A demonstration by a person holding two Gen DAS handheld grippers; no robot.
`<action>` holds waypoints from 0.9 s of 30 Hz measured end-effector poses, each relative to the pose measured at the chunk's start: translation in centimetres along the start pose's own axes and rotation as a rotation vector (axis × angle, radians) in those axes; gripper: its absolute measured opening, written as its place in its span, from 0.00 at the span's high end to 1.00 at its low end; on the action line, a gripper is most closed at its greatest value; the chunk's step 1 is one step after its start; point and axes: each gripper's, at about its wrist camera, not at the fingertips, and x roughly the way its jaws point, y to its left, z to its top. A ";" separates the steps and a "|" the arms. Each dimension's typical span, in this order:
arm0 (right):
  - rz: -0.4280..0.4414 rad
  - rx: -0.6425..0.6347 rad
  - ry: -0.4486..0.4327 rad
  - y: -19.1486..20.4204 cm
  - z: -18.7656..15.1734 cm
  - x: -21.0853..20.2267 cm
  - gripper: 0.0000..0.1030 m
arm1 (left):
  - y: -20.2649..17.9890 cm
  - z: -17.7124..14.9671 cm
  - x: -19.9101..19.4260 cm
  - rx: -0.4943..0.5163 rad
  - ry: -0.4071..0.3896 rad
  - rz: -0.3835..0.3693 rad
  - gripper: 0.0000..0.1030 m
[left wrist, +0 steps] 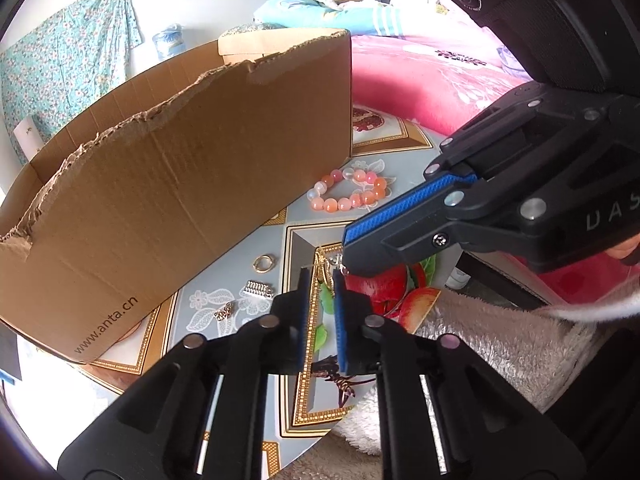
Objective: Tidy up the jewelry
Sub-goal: 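Lift the gold flower charm with the right gripper and carry it over the box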
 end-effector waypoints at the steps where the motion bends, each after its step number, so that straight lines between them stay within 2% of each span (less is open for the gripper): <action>1: 0.002 0.000 0.000 0.0 0.0 0.0 0.96 | 0.0 0.0 -0.1 0.000 -0.002 0.000 0.94; 5: 0.000 -0.002 0.002 -0.4 -0.1 -0.2 0.96 | 0.2 0.0 0.0 -0.002 -0.004 -0.006 1.00; 18: -0.103 0.016 0.047 -1.5 -1.0 1.0 0.96 | 1.5 0.1 0.0 -0.054 0.009 0.012 1.00; 23: -0.083 0.019 -0.028 -1.1 -0.1 -1.3 0.96 | 3.0 0.8 -2.1 -0.120 -0.024 -0.029 1.00; 27: -0.072 -0.040 -0.109 0.6 1.7 -4.3 0.96 | 4.8 2.5 -6.4 -0.155 -0.094 -0.063 1.00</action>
